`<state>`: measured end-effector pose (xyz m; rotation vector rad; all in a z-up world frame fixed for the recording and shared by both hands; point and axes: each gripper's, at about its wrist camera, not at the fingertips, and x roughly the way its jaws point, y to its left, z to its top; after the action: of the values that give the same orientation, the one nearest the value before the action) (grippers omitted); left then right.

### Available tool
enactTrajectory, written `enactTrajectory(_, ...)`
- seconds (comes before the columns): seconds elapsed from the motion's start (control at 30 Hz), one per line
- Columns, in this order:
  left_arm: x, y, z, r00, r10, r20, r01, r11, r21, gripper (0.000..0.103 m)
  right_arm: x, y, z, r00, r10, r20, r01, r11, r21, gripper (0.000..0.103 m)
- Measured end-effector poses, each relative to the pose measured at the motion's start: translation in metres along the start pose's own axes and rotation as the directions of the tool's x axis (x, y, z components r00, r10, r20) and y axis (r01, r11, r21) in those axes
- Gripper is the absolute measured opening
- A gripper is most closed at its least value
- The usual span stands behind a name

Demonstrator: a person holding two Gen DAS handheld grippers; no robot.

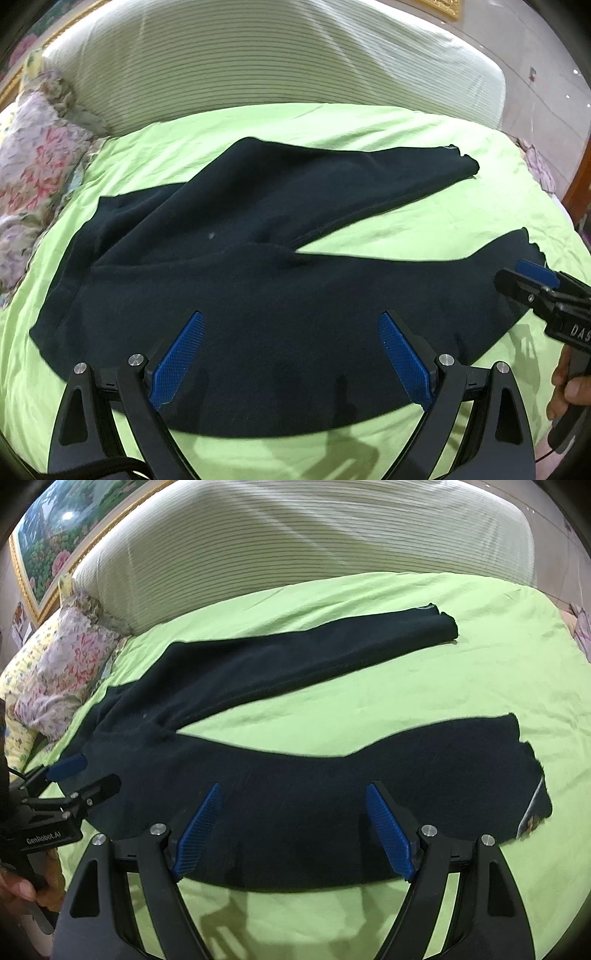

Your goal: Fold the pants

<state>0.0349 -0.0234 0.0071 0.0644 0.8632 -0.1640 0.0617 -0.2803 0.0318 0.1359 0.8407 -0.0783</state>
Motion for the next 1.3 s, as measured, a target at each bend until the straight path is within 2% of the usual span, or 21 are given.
enactTrajectory(0.27,0.018,-0.010,0.046,0.999,-0.042,-0.007,0.042,0.999,0.032,0.096,0.005,-0.029,0.042,1.000,-0.008,0.006,0.008,1.000,0.015,0.081)
enactTrajectory(0.6,0.063,-0.021,0.115,0.998,-0.047,-0.048,0.052,0.992,0.112,0.096,0.032,-0.085,0.106,1.000,-0.016,0.010,0.015,0.997,0.071,0.082)
enactTrajectory(0.9,0.118,-0.031,0.175,0.990,-0.091,-0.110,0.113,0.968,0.222,0.096,0.069,-0.144,0.159,0.999,0.030,0.011,-0.032,0.986,0.163,0.082)
enactTrajectory(1.1,0.155,-0.025,0.210,0.986,-0.073,-0.150,0.113,0.952,0.285,0.095,0.101,-0.170,0.190,0.998,0.066,-0.019,-0.062,0.983,0.175,0.082)
enactTrajectory(1.2,0.171,-0.022,0.219,0.977,-0.090,-0.191,0.148,0.938,0.312,0.094,0.114,-0.180,0.203,0.996,0.087,-0.022,-0.081,0.981,0.175,0.082)
enactTrajectory(1.3,0.185,-0.023,0.224,0.959,-0.125,-0.254,0.210,0.917,0.339,0.088,0.129,-0.186,0.213,0.994,0.101,-0.035,-0.093,0.981,0.167,0.082)
